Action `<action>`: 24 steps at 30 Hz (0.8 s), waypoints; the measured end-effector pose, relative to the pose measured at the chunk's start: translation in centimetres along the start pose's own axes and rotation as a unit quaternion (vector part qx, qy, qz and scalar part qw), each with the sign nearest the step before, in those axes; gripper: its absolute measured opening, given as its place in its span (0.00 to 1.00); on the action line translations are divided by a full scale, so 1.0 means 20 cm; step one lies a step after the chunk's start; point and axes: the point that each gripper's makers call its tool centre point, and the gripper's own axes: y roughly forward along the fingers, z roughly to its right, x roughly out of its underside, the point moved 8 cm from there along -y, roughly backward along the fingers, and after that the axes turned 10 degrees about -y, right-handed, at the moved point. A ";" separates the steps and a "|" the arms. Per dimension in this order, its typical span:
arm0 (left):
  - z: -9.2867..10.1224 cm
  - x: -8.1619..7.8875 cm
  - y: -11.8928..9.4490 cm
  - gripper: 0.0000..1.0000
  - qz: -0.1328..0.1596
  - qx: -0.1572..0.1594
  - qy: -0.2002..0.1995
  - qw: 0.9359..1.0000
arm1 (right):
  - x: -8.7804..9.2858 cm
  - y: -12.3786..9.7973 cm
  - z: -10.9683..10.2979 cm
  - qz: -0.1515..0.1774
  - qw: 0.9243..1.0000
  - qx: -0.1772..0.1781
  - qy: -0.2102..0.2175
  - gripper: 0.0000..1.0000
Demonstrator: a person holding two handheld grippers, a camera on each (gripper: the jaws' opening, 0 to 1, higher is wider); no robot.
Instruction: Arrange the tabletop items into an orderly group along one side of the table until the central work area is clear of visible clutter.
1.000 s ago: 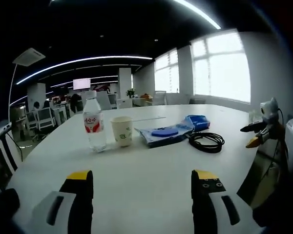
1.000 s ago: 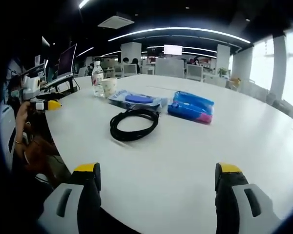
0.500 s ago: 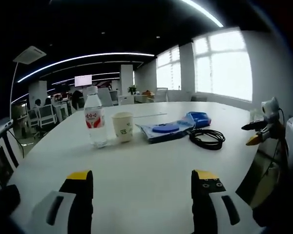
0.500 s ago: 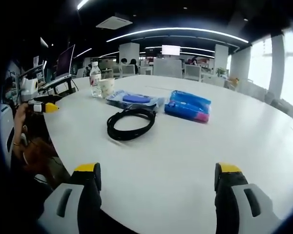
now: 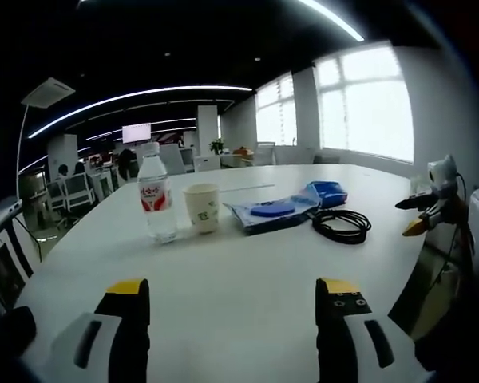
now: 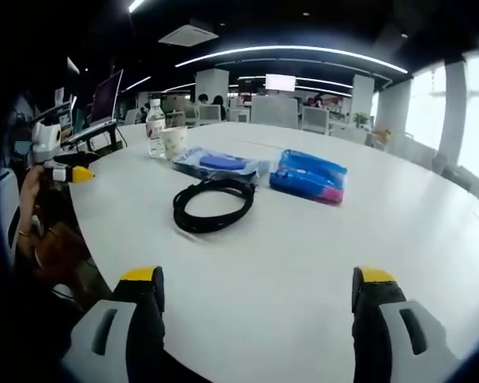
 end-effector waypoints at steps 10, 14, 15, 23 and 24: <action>0.00 0.00 -0.01 0.86 0.001 0.000 0.000 1.000 | 0.00 -0.01 0.02 -0.003 1.000 0.009 -0.003 0.95; -0.02 0.01 -0.01 0.86 -0.003 -0.004 -0.007 1.000 | 0.01 0.00 0.02 -0.008 1.000 0.009 -0.005 0.95; -0.02 0.01 -0.01 0.86 -0.003 -0.005 -0.006 1.000 | 0.01 0.00 0.02 -0.009 1.000 0.008 -0.005 0.95; -0.04 0.02 -0.01 0.86 -0.006 -0.009 -0.005 1.000 | 0.01 0.01 0.00 -0.013 1.000 0.003 -0.007 0.95; -0.04 0.02 -0.01 0.86 -0.006 -0.009 -0.005 1.000 | 0.01 0.01 0.00 -0.013 1.000 0.004 -0.008 0.95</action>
